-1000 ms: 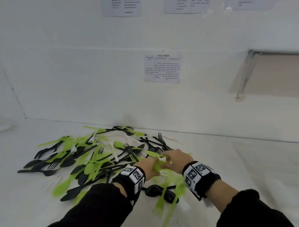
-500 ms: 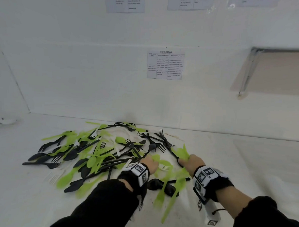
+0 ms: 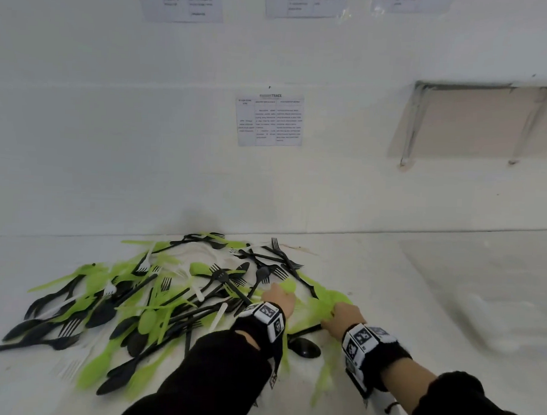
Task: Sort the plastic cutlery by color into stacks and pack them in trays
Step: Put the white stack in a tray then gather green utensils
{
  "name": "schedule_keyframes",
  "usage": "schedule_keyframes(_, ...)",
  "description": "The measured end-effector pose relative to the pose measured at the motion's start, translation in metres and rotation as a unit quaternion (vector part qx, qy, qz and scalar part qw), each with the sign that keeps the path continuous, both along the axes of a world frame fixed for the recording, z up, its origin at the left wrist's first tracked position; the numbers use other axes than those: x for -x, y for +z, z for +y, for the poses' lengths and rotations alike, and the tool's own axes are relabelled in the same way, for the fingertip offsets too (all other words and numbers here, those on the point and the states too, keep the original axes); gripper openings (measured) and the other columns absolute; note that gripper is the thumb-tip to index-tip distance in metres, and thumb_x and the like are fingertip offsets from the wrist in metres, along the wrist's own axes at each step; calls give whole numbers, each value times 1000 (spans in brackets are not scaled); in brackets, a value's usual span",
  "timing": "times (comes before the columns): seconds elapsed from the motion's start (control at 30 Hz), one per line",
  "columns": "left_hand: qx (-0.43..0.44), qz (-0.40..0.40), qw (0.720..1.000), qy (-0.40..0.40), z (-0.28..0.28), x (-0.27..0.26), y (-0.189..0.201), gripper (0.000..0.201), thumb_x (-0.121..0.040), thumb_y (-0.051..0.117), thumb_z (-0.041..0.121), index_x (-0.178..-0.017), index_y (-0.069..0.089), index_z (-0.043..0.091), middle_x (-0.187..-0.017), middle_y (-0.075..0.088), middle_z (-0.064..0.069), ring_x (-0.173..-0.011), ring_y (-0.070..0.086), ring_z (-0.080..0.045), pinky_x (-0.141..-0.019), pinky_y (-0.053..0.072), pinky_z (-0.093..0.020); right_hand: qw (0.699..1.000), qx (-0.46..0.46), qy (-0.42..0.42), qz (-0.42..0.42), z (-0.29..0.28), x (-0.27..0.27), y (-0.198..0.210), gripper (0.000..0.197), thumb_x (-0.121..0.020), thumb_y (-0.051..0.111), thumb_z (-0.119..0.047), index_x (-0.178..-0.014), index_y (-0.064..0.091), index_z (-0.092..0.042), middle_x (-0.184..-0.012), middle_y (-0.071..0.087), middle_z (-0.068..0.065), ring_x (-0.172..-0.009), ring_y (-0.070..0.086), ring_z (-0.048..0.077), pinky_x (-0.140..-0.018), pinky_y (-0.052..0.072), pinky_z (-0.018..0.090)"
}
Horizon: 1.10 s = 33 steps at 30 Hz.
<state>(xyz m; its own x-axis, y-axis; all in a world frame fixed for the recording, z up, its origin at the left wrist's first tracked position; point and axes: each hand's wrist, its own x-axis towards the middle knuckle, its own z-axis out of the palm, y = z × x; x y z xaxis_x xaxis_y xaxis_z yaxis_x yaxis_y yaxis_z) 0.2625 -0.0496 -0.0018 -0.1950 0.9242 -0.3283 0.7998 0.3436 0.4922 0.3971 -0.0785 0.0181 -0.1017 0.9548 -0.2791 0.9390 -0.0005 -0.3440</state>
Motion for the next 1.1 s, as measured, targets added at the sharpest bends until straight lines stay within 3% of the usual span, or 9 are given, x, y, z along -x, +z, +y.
schedule_keyframes(0.03, -11, 12, 1000, -8, 4, 4, 2, 37, -97, 38, 19, -128, 46, 0, -132, 52, -17, -122, 49, -32, -95, 40, -31, 1000, -6, -6, 17, -2, -2, 0, 16, -95, 50, -28, -101, 54, -14, -133, 51, 10, -126, 46, 21, -94, 35, 24)
schedule_keyframes(0.07, -18, 28, 999, -13, 8, 7, 4, 35, -97, 37, 16, -127, 48, 0, -131, 53, -16, -121, 50, -31, -95, 40, -31, 1000, 11, -8, 17, 0, -4, -6, 36, -93, 54, -31, -122, 49, -10, -138, 46, 6, -128, 44, 19, -97, 33, 22)
schedule_keyframes(0.13, -37, 49, 998, -18, 16, 13, 9, 33, -97, 39, 12, -126, 50, -1, -130, 54, -16, -121, 50, -31, -96, 40, -32, 999, 24, -21, 19, 0, -4, -15, 59, -87, 63, -32, -134, 40, -7, -141, 42, 5, -130, 42, 19, -100, 32, 21)
schedule_keyframes(0.4, 1, 98, 993, -65, 33, 26, 4, 41, -92, 44, 20, -129, 43, 2, -130, 52, -14, -119, 51, -29, -93, 42, -31, 993, 57, -100, -27, 17, -22, -25, 63, -82, 65, -46, -127, 47, -6, -132, 50, 11, -119, 54, 24, -90, 45, 26)
schedule_keyframes(0.57, -3, 169, 976, -140, 37, 29, -7, 42, -95, 46, 20, -133, 41, 4, -137, 43, -15, -129, 40, -28, -103, 33, -31, 996, 20, -72, -39, 27, -22, -29, 41, -91, 51, -30, -121, 51, -3, -128, 53, 15, -117, 54, 27, -85, 44, 28)
schedule_keyframes(0.8, -2, 178, 964, -196, 49, 39, -6, 43, -94, 51, 15, -135, 46, 6, -140, 46, -13, -131, 41, -26, -107, 31, -28, 982, -67, -148, 95, 45, -21, -18, 27, -99, 35, -32, -109, 38, -7, -113, 54, 19, -102, 56, 35, -82, 45, 36)
schedule_keyframes(0.93, -25, 189, 961, -198, 52, 43, -12, 36, -95, 49, 23, -128, 54, 10, -136, 50, -11, -129, 43, -25, -104, 33, -26, 935, -72, -235, 257, 49, -12, -17, 14, -98, 38, -18, -100, 30, -7, -93, 52, 12, -68, 52, 27, -53, 50, 35)
schedule_keyframes(1.03, -44, 179, 962, -200, 54, 45, -11, 31, -96, 44, 17, -121, 61, 11, -132, 54, -9, -125, 47, -24, -100, 35, -26, 933, -68, -252, 250, 50, -4, -18, 35, -94, 48, -12, -121, 31, 1, -115, 53, 23, -87, 52, 31, -68, 40, 32)
schedule_keyframes(1.1, -51, 168, 963, -204, 55, 45, -7, 31, -95, 44, 15, -119, 62, 10, -129, 57, -9, -123, 48, -25, -99, 35, -27, 959, -13, -223, 176, 51, 3, -17, 46, -90, 57, -22, -122, 37, 4, -118, 52, 19, -112, 53, 31, -75, 43, 30)
